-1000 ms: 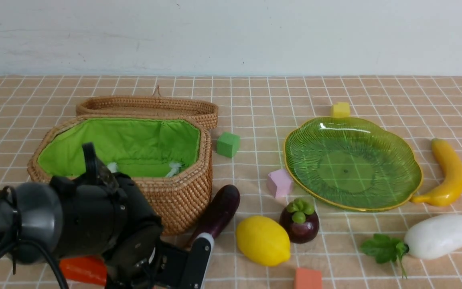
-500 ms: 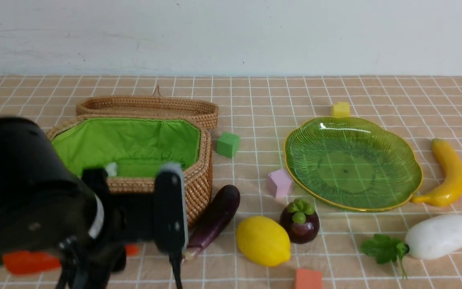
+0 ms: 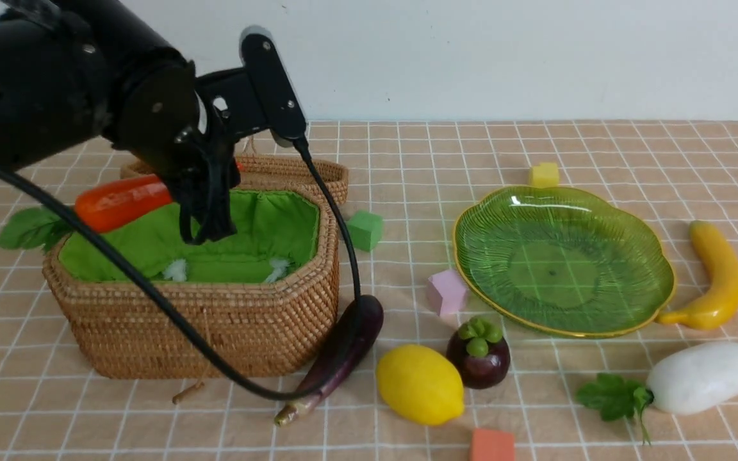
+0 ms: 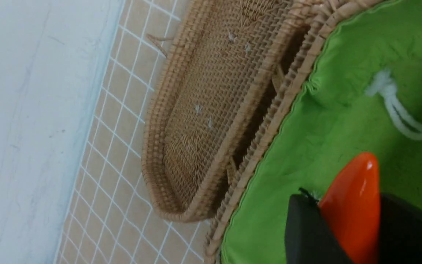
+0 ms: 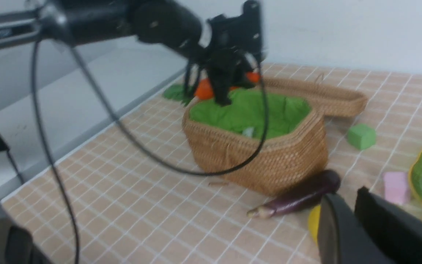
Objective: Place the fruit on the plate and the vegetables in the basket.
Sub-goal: Use the left arm to grab a carrot and put it into the left basket, then grab a lemon with your left arm and place it on the plate on the right
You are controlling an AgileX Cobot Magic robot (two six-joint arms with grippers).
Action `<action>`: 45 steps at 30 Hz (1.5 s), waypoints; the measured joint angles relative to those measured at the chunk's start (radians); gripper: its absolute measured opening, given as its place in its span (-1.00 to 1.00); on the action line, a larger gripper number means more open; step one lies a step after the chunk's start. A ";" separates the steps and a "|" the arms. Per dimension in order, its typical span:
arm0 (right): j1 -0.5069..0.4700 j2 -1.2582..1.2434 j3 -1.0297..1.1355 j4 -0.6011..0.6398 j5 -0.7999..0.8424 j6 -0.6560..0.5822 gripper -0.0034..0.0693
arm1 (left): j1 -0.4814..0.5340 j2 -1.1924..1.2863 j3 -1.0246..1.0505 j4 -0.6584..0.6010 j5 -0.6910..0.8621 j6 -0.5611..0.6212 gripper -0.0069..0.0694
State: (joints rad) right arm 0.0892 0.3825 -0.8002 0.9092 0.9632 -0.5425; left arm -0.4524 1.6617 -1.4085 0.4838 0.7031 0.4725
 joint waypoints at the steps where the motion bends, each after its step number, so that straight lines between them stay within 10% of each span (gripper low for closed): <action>1: 0.000 0.000 0.000 0.000 0.013 0.000 -0.63 | 0.000 0.008 0.000 0.000 -0.030 0.000 -0.09; 11: 0.000 0.000 -0.001 -0.008 0.042 0.009 -0.62 | -0.018 0.005 -0.009 -0.105 -0.074 -0.028 0.55; 21: 0.000 0.000 -0.064 -0.270 0.279 0.199 -0.60 | -0.351 -0.041 -0.019 -0.423 0.137 -0.156 -0.66; 25: 0.000 0.000 -0.064 -0.292 0.299 0.199 -0.59 | -0.431 0.062 -0.066 -0.353 0.203 -0.139 -0.74; 30: 0.000 0.000 -0.064 -0.302 0.299 0.199 -0.58 | -0.436 0.177 -0.096 -0.284 0.263 0.068 -0.51; 35: 0.000 0.000 -0.064 -0.310 0.299 0.199 -0.58 | -0.431 0.246 -0.098 -0.298 0.240 0.332 0.17; 41: 0.000 0.000 -0.064 -0.311 0.299 0.185 -0.58 | -0.377 0.312 -0.105 -0.333 0.120 0.382 0.79; 45: 0.000 0.000 -0.064 -0.311 0.299 0.181 -0.58 | -0.342 0.365 -0.107 -0.333 0.106 0.387 0.85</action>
State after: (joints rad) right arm 0.0892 0.3825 -0.8646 0.5982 1.2624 -0.3619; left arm -0.7944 2.0269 -1.5156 0.1510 0.8091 0.8599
